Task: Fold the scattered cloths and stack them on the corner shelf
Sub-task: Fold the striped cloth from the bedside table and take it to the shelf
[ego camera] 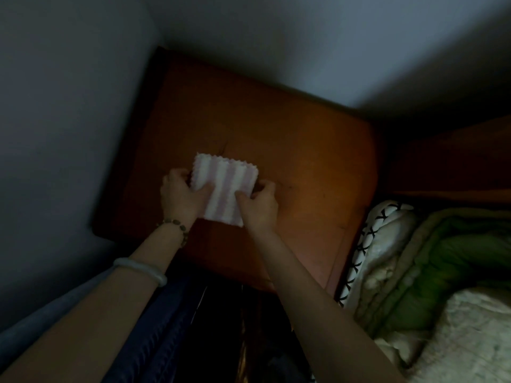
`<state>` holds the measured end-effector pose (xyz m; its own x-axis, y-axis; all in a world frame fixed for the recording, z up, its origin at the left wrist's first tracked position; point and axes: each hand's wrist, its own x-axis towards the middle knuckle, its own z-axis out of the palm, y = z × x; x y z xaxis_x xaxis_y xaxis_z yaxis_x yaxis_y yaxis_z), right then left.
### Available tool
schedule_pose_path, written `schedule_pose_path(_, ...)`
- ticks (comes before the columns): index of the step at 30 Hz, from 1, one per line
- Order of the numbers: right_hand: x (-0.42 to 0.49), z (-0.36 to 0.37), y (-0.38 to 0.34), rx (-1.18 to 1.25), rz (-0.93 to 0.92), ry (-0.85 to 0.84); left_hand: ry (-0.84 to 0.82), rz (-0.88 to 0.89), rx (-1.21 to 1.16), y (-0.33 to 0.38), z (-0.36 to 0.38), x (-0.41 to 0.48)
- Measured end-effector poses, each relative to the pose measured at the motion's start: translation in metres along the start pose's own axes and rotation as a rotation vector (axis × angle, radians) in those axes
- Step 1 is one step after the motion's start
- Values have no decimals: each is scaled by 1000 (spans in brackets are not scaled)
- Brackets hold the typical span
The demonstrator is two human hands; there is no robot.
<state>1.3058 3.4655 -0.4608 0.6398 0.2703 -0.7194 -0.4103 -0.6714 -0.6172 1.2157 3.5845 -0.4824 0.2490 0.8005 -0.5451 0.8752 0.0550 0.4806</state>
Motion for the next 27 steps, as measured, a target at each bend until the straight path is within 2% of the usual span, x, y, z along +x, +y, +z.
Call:
schedule_pose_path(2,2,1,-1,1,54,-44,19,-47,51,3,3,-1)
schedule_pose_path(6,-2,-1,-2,117,117,-120,-116,-64,82,12,2,-11)
schedule_pose_path(11,-25,-35,-10,410,74,-175,-417,25,-362,35,-30,-40)
schedule_pose_path(13,-38,-54,-19,485,34,-173,-522,59,-470,55,-47,-53)
schedule_pose_path(18,-104,-123,-53,581,-86,-40,-669,220,-529,127,-73,-106)
schedule_pose_path(22,-184,-198,-87,733,-200,126,-762,413,-524,201,-97,-183)
schedule_pose_path(27,-291,-284,-106,821,-312,255,-865,616,-490,273,-126,-290)
